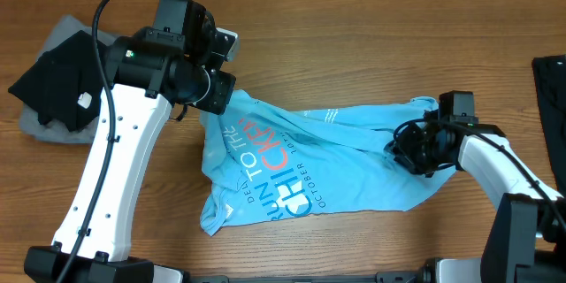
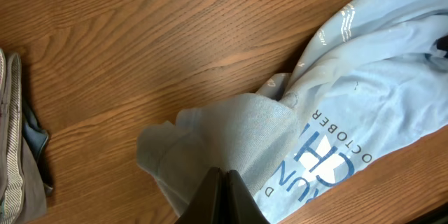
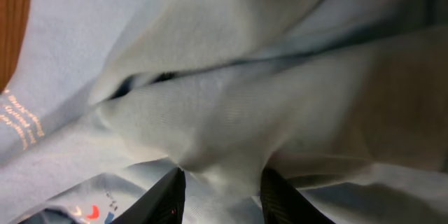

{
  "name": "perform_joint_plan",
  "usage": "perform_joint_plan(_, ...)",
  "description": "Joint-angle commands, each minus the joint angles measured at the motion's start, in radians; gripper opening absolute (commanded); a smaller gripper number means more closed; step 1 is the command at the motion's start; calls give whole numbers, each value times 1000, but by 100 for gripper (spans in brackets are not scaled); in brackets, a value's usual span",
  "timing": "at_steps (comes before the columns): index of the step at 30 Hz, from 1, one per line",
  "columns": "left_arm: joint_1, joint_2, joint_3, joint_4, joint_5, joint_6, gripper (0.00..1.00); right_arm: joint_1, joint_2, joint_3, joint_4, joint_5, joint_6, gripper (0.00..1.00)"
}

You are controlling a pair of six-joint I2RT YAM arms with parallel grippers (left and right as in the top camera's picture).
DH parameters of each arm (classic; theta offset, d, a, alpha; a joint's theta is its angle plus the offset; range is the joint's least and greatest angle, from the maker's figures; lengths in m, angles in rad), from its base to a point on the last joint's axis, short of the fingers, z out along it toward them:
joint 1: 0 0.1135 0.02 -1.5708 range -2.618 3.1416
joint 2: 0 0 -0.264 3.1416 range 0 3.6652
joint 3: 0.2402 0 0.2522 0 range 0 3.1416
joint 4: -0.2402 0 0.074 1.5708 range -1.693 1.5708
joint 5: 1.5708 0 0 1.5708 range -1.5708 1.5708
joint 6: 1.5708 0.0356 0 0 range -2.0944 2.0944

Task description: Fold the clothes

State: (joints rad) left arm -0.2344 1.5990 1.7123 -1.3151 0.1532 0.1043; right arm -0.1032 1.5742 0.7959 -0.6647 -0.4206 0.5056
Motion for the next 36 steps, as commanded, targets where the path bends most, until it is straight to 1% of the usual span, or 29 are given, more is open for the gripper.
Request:
perform_joint_plan(1, -2, -25, 29, 6, -3, 4, 4, 5, -2, -4, 18, -44, 3, 41)
perform_joint_plan(4, -2, -25, 29, 7, -3, 4, 4, 5, -2, -4, 47, -23, 19, 41)
perform_joint_plan(5, -2, -25, 29, 7, -3, 4, 4, 5, -2, -4, 51, -3, 31, 36)
perform_joint_plan(6, -2, -24, 29, 7, -3, 4, 4, 5, -2, -4, 53, 11, 42, 27)
perform_joint_plan(11, -2, -25, 29, 6, -3, 4, 4, 5, -2, -4, 45, 17, 40, 4)
perform_joint_plan(14, -2, -24, 29, 5, -4, 4, 4, 2, -3, -2, 46, 31, 37, 4)
perform_joint_plan(16, -2, -25, 29, 0, -7, 4, 4, -5, -14, 10, 35, 31, 8, 4)
perform_joint_plan(20, -2, -25, 67, -38, -56, 4, 4, -35, -92, 83, -73, 34, -57, 4)
perform_joint_plan(25, -2, -51, 197, -124, -100, 4, 4, -111, -243, 248, -270, 47, -118, 4)
perform_joint_plan(29, -2, -105, 292, -154, -113, 4, 4, -181, -339, 415, -419, 65, -145, 4)
perform_joint_plan(31, -2, -135, 320, -157, -124, -2, 4, -203, -369, 488, -475, 65, -176, 4)
perform_joint_plan(34, -2, -200, 348, -164, -179, -23, 4, -227, -412, 631, -586, 67, -235, 4)
perform_joint_plan(36, -2, -254, 360, -170, -216, -39, 4, -231, -435, 727, -661, 69, -249, 4)
